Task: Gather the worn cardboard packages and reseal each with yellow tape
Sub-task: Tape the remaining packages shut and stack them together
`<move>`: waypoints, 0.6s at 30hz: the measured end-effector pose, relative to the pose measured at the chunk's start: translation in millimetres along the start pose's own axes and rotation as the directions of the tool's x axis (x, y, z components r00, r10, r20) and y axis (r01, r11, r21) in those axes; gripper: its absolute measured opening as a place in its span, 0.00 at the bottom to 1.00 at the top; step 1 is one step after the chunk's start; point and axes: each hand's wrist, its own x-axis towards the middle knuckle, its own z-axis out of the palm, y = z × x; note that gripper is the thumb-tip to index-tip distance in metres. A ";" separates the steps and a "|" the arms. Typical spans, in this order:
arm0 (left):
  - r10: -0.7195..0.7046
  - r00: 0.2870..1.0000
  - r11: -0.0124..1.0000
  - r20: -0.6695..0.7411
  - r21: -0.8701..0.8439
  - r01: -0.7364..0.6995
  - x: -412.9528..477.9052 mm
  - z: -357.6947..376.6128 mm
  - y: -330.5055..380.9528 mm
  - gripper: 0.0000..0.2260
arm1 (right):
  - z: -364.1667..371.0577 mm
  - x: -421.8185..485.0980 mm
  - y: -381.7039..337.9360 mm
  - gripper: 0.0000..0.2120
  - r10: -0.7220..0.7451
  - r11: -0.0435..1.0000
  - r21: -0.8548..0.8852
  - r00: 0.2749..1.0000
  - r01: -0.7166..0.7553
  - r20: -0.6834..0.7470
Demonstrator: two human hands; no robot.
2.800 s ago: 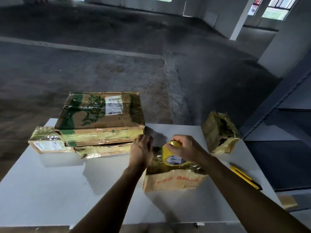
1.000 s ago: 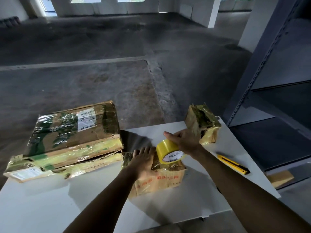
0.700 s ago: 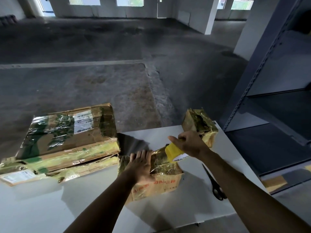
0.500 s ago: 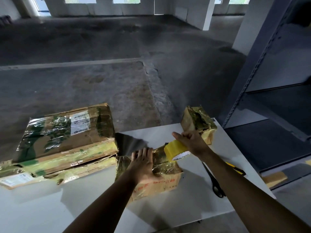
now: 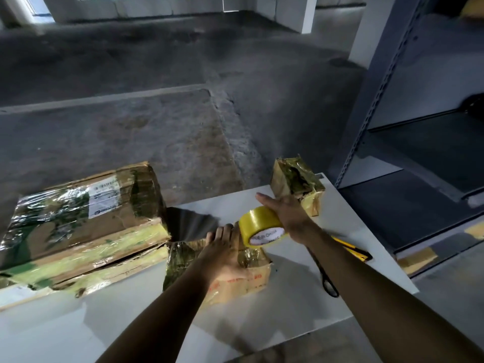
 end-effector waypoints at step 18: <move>-0.021 0.993 0.997 0.119 -0.065 0.029 12.2 -19.2 29.1 0.65 | -48.3 11.1 89.4 0.26 -0.092 0.954 -0.274 0.989 0.122 0.120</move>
